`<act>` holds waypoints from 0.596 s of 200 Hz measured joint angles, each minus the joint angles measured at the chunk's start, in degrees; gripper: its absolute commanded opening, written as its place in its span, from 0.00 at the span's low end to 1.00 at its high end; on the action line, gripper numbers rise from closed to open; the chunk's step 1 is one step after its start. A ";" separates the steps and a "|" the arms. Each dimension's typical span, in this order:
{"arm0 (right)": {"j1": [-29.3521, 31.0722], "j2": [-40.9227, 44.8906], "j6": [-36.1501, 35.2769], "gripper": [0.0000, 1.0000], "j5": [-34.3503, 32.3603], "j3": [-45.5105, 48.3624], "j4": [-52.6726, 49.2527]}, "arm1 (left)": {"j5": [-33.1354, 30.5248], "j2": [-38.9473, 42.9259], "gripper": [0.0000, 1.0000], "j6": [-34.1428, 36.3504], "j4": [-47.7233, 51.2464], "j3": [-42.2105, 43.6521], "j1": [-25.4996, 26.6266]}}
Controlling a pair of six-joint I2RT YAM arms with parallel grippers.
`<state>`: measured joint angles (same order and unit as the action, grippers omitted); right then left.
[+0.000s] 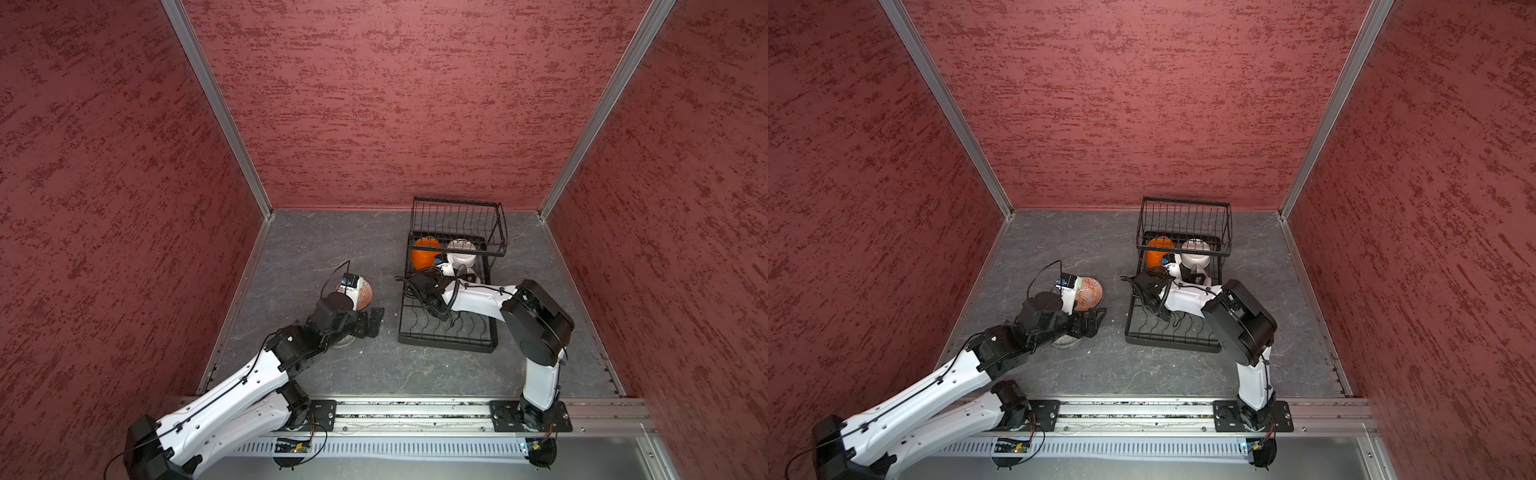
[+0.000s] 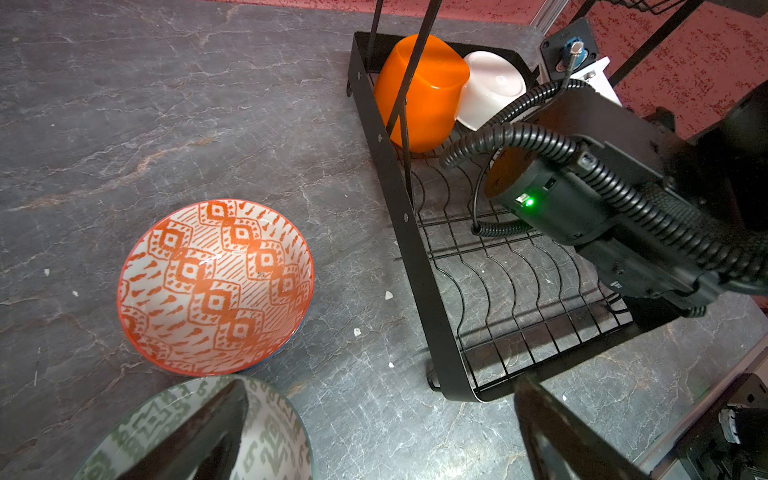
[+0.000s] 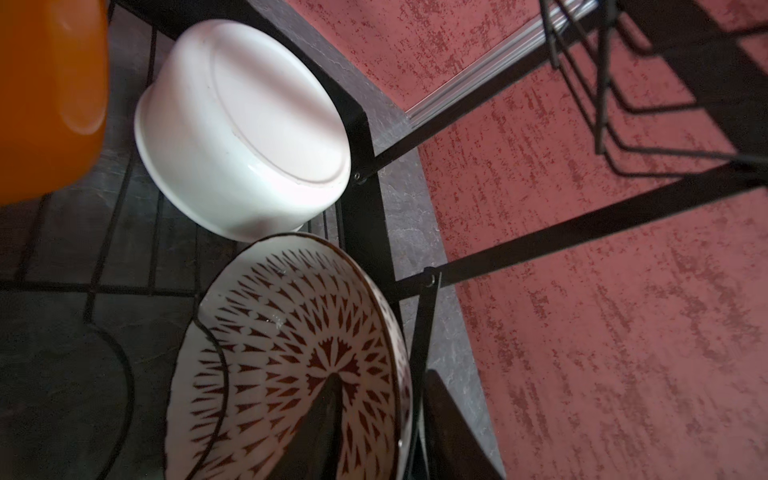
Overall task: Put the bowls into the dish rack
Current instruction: 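Settle the maroon-white bowl upright into a rack slot with the right gripper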
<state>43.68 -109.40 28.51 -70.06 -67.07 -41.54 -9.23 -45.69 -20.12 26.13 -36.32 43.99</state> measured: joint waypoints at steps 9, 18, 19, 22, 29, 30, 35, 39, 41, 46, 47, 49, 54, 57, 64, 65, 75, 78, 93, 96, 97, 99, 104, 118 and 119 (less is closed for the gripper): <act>0.00 0.22 -0.55 0.54 0.61 0.00 0.33 | 0.00 0.00 1.00 0.00 0.00 0.00 -0.02; 0.00 0.63 -0.96 0.59 1.38 0.02 0.98 | 0.00 0.00 1.00 0.00 0.00 0.02 -0.04; 0.00 0.68 -1.07 0.59 1.53 0.02 1.07 | 0.00 0.00 1.00 0.00 0.00 0.02 -0.07; 0.00 0.87 -1.42 0.60 1.70 0.02 1.25 | 0.00 0.00 1.00 0.00 0.00 0.02 -0.07; 0.00 1.44 -1.86 0.63 2.34 0.04 1.81 | 0.00 0.00 1.00 0.00 0.00 0.07 -0.07; 0.00 1.57 -1.79 0.64 2.40 0.02 1.97 | 0.00 0.00 1.00 0.00 0.00 0.09 -0.07; 0.00 1.99 -2.25 0.66 2.86 0.04 2.40 | 0.00 0.02 1.00 0.00 0.00 0.15 -0.09; 0.00 2.43 -2.34 0.68 3.26 0.07 2.89 | 0.00 0.02 1.00 0.00 -0.02 0.24 -0.11; 0.00 2.62 -2.62 0.69 3.43 0.07 3.02 | 0.00 0.02 1.00 0.00 -0.02 0.28 -0.11; 0.00 3.15 -2.69 0.72 3.89 0.07 3.50 | 0.00 0.00 1.00 0.00 0.02 0.39 -0.13; 0.00 3.28 -2.73 0.72 4.02 0.07 3.61 | 0.00 0.00 1.00 0.00 0.02 0.46 -0.15; 0.00 3.50 -3.04 0.73 4.22 0.07 3.76 | 0.00 0.00 1.00 0.00 0.02 0.48 -0.17; 0.00 4.00 -3.21 0.75 4.74 0.07 4.26 | 0.00 0.02 1.00 0.00 0.07 0.59 -0.24; 0.00 4.35 -3.34 0.77 5.03 0.07 4.48 | 0.00 0.00 1.00 0.00 0.11 0.66 -0.26; 0.00 5.11 -3.65 0.79 5.81 0.07 5.09 | 0.00 0.00 1.00 0.00 0.26 0.66 -0.31; 0.00 5.20 -3.69 0.80 5.88 0.07 5.18 | 0.00 0.00 1.00 0.00 0.28 0.68 -0.33; 0.00 6.25 -4.92 0.83 7.78 0.24 5.62 | 0.00 0.02 1.00 0.00 0.46 0.68 -0.33; 0.00 6.49 -4.87 0.84 8.20 0.42 5.95 | 0.00 0.02 1.00 0.00 0.48 0.68 -0.33; 0.00 7.89 -5.86 0.86 10.88 1.20 7.23 | 0.00 0.00 1.00 0.00 0.68 0.66 -0.33; 0.00 8.15 -6.08 0.86 11.45 1.38 7.39 | 0.00 0.00 1.00 0.00 0.70 0.66 -0.33; 0.00 8.24 -6.12 0.86 11.58 1.42 7.43 | 0.00 0.00 1.00 0.00 0.72 0.66 -0.33; 0.00 8.41 -6.27 0.87 12.04 1.57 7.65 | 0.00 0.00 1.00 0.00 0.76 0.66 -0.33; 0.00 8.96 -6.67 0.87 13.00 1.90 7.91 | 0.00 0.00 1.00 0.00 0.90 0.66 -0.33; 0.00 10.84 -7.89 0.88 16.44 3.26 9.20 | 0.00 0.00 1.00 0.00 0.98 0.66 -0.33; 0.00 10.93 -7.93 0.88 16.61 3.34 9.25 | 0.00 0.00 1.00 0.00 0.98 0.66 -0.33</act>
<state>43.68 -98.48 20.58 -53.45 -63.72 -32.29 -9.23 -45.69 -20.12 27.11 -35.66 43.66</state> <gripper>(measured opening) 0.876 0.996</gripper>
